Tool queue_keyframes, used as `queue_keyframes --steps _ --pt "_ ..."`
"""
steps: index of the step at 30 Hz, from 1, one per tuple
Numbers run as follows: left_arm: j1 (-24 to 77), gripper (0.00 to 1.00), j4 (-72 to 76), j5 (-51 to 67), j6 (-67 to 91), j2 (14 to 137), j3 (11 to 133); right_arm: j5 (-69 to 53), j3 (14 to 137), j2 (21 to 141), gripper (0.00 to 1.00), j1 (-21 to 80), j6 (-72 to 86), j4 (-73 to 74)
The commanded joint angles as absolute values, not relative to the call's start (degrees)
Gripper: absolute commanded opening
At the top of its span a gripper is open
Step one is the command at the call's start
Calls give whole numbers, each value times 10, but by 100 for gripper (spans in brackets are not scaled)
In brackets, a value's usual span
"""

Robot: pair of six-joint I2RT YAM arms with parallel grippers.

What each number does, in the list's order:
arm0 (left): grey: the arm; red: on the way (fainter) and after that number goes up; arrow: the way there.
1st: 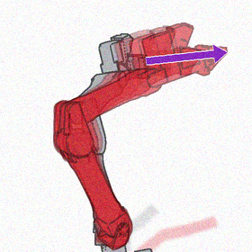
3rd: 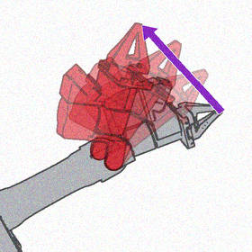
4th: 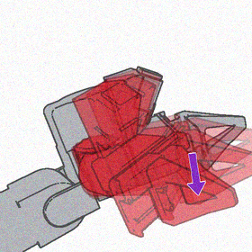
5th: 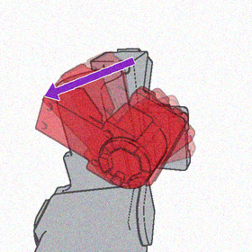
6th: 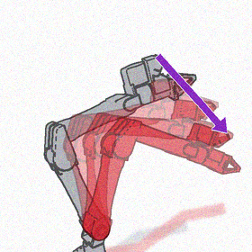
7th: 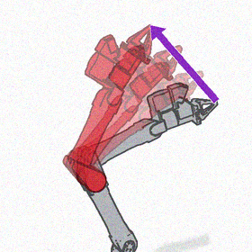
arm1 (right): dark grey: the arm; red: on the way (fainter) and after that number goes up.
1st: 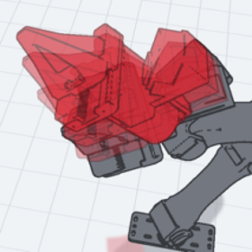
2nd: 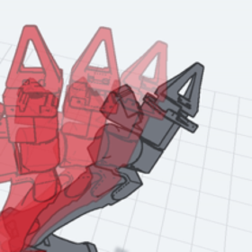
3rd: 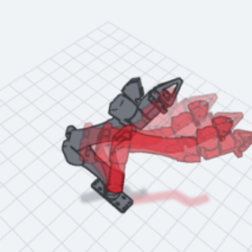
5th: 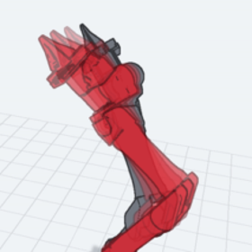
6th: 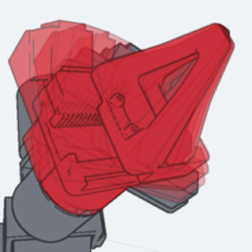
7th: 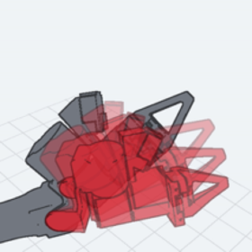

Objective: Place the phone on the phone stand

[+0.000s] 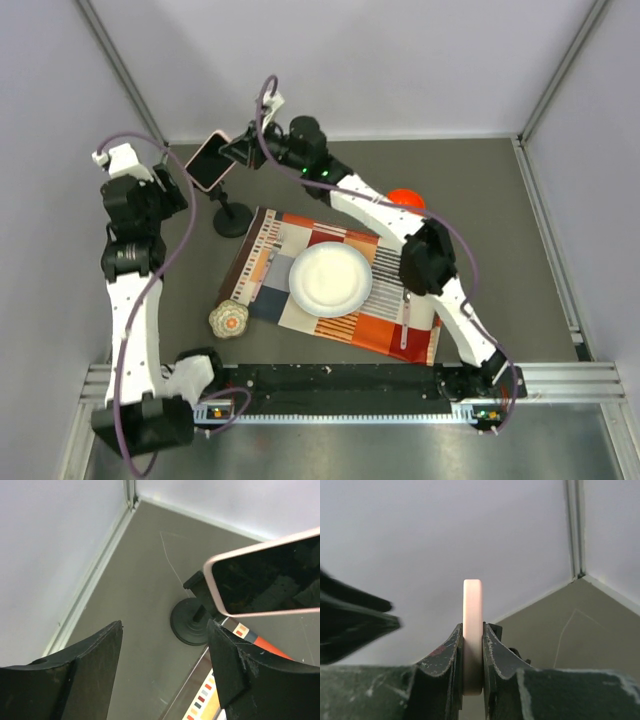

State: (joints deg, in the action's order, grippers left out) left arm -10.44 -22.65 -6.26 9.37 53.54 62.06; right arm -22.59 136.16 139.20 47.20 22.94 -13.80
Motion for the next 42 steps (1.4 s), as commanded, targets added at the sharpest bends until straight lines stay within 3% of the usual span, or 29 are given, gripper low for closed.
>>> queue_keyframes --steps 1,4,7,16,22,42 --pt "-159 74 -207 78 104 625 661 -243 1308 1224 0 409 262 -172" --pt "-178 75 -209 147 74 697 692 -314 1268 1202 0 364 334 -215" --pt "-177 67 -235 214 -23 772 735 -372 1216 1175 0 330 377 -248" --pt "-178 59 -141 229 -188 808 691 -433 1020 1058 0 297 331 -303" --pt "-183 53 -138 299 -200 828 697 -463 992 1042 0 292 313 -306" --pt "-171 35 -144 333 -218 874 749 -485 982 1045 0 292 339 -368"
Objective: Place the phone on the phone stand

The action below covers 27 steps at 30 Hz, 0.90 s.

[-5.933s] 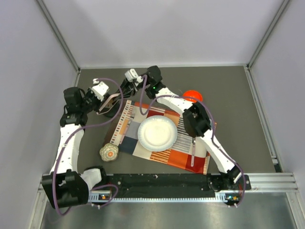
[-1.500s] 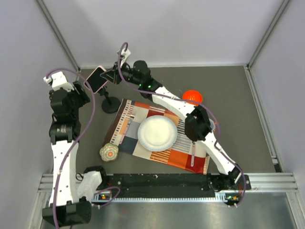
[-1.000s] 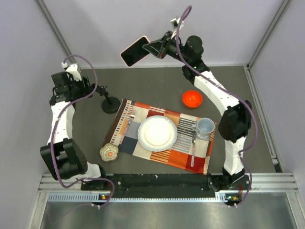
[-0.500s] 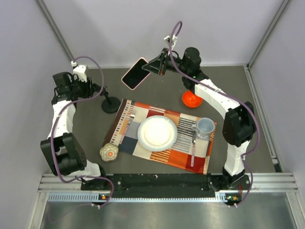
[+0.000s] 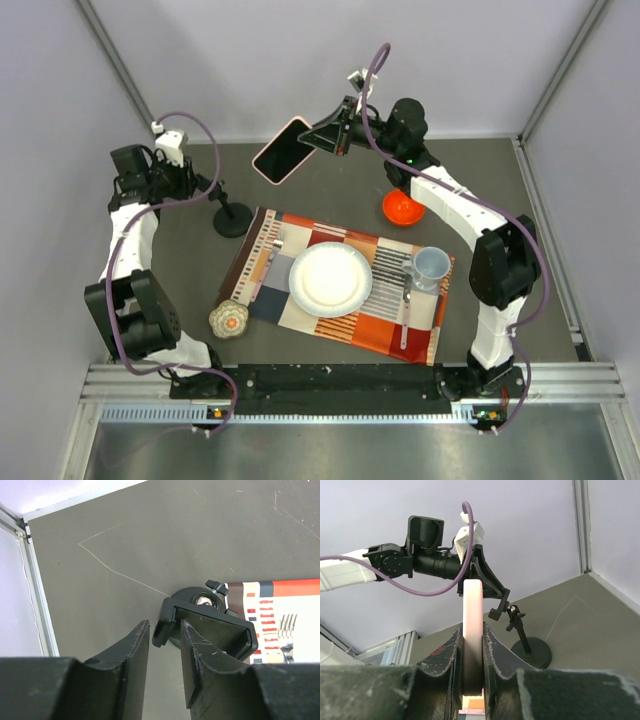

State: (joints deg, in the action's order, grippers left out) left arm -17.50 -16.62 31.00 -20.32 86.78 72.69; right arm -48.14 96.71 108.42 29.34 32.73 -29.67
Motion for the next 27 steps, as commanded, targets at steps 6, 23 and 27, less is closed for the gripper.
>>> queue_keyframes --steps 6,23,27 --pt "-163 5 -144 314 -226 870 732 -493 984 1049 0 293 352 -377" --pt "-106 0 -4 143 -31 825 746 -468 975 1038 0 293 282 -301" --pt "-57 0 14 115 -17 845 775 -459 963 1021 0 292 249 -266"
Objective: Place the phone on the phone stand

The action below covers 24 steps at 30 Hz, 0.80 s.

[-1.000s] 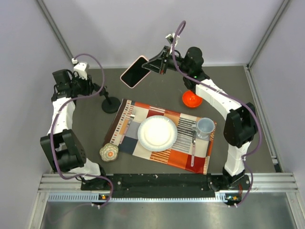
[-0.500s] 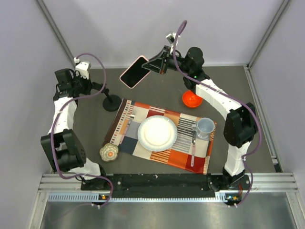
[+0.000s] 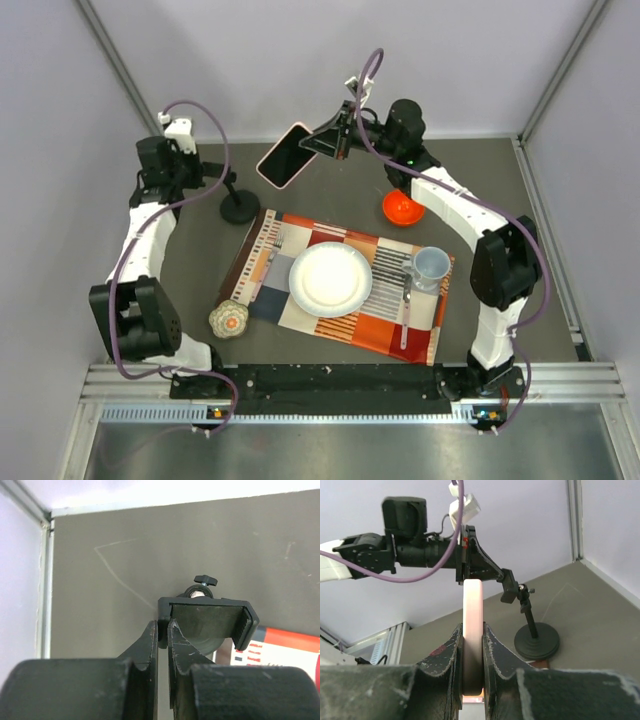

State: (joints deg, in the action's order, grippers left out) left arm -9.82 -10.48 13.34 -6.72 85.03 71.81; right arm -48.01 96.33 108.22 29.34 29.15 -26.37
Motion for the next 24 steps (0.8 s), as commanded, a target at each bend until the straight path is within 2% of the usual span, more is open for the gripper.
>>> queue_keyframes --steps 1,5,12,15,18,21,24 --pt "-49 0 18 108 -16 850 787 -456 960 1017 0 292 233 -250" --pt "-12 0 27 105 -15 881 822 -435 946 998 0 285 199 -206" --pt "93 0 4 172 -60 939 894 -445 898 946 0 230 140 -157" --pt "139 0 3 192 -89 964 908 -522 871 920 0 197 97 -145" --pt "170 0 5 212 -107 990 914 -605 836 883 0 181 4 -94" --pt "195 0 11 243 -125 1016 925 -660 815 858 0 175 -157 -15" --pt "216 0 6 275 -150 1036 942 -701 789 839 0 164 -200 -18"
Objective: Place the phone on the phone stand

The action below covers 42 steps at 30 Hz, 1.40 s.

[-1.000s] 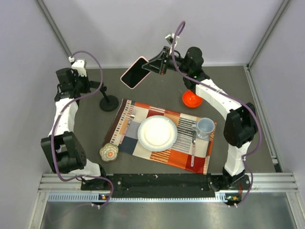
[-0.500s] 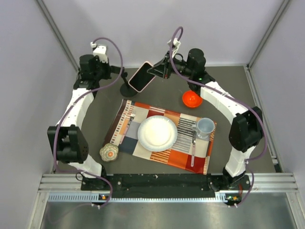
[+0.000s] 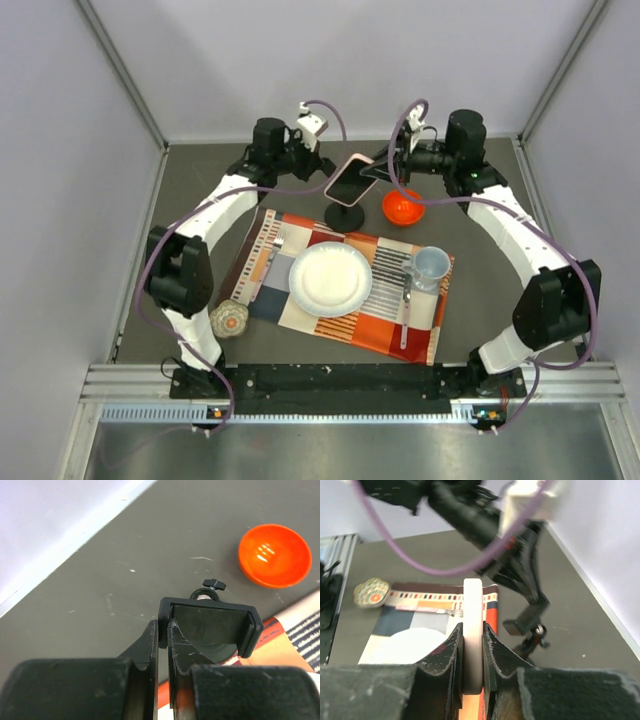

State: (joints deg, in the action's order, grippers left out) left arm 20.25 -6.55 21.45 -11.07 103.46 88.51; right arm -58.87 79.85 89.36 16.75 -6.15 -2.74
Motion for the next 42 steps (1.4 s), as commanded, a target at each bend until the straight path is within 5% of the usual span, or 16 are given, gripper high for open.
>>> queue_keyframes --steps 1,10,17,33,42 --pt "221 0 3 281 -159 1045 947 -709 787 841 0 163 -206 -23" --pt "243 0 -11 317 -185 1063 958 -770 816 922 0 166 -168 -169" --pt "243 0 -27 344 -197 1084 993 -742 943 1015 0 175 -191 -95" --pt "244 0 -62 350 -234 1092 992 -731 962 1065 0 187 -226 -129" --pt "239 0 -50 318 -171 1102 1004 -764 688 998 0 120 342 -898"
